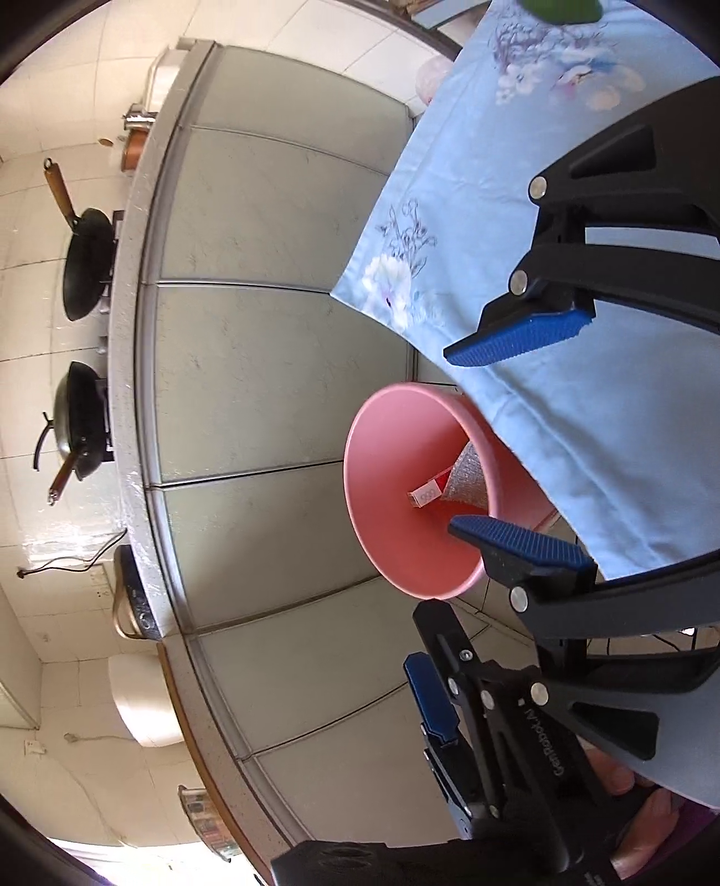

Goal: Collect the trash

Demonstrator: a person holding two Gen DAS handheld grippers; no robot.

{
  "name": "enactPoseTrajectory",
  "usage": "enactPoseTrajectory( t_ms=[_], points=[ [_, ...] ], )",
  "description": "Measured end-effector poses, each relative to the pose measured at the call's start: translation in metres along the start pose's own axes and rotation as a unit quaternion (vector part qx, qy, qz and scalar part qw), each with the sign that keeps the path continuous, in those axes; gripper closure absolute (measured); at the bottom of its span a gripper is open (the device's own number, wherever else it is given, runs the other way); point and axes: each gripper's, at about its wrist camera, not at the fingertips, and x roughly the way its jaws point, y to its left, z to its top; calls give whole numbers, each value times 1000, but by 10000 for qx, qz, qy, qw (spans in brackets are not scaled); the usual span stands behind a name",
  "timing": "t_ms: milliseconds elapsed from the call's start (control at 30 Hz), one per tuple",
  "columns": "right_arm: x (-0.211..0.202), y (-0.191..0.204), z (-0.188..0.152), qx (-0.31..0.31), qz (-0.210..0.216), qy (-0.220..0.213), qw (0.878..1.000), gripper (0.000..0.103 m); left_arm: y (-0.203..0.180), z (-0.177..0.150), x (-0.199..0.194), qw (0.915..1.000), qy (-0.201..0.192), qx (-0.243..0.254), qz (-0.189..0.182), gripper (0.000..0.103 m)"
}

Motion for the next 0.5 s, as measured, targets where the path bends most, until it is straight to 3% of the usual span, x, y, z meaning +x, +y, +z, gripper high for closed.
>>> enactPoseTrajectory(
  t_ms=[500],
  points=[
    [-22, 5, -18, 162, -10, 41, 9999, 45, -13, -7, -28, 9999, -34, 63, 97, 43]
  ],
)
